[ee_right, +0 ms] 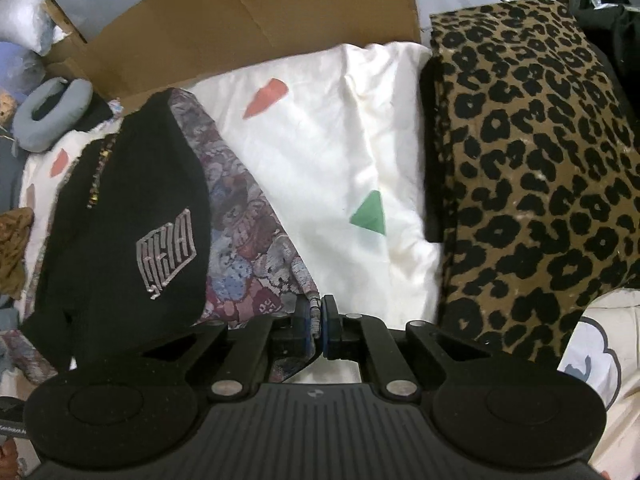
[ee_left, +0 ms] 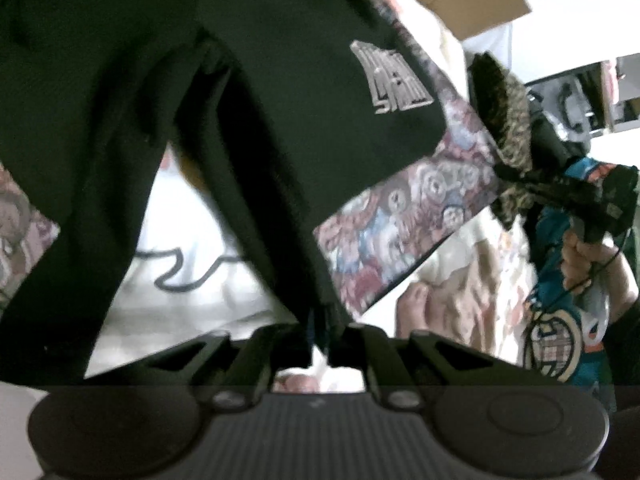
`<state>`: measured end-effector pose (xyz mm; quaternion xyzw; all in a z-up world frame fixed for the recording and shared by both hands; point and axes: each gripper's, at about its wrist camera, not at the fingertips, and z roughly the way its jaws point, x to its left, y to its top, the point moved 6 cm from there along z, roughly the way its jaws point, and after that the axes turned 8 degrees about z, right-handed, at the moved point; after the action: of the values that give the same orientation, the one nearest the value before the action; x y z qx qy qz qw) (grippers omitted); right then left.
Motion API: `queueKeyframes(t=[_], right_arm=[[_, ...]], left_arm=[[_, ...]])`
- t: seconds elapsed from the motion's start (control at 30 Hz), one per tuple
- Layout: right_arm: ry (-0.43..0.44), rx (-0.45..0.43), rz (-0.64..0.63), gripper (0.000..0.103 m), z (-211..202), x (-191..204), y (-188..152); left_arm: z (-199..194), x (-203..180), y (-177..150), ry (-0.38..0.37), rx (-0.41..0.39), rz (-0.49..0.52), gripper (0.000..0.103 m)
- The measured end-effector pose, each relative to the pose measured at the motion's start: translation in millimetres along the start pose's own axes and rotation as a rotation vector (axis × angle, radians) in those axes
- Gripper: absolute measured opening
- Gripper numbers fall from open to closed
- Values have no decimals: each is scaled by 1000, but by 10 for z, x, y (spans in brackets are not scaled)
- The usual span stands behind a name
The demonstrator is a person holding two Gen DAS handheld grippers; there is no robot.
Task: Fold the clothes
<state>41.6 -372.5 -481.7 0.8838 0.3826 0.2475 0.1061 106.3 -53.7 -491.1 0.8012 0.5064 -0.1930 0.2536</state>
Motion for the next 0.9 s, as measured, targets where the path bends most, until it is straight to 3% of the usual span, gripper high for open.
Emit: queueKeyframes(t=[0.1, 0.33, 0.5, 0.73, 0.9], right_arm=[[-25, 15, 8, 3, 125, -62, -58], [-49, 23, 20, 3, 242, -83, -119], [-51, 21, 15, 3, 241, -84, -118], [-71, 12, -1, 3, 202, -60, -66], [-88, 28, 5, 4, 302, -93, -101]], left_arm=[[7, 87, 38, 19, -12, -33, 28], [35, 278, 185, 71, -50, -114, 29], [108, 262, 319, 120, -79, -136, 3], [-63, 317, 255, 167, -75, -126, 1], [-84, 400, 175, 129, -42, -180, 3]])
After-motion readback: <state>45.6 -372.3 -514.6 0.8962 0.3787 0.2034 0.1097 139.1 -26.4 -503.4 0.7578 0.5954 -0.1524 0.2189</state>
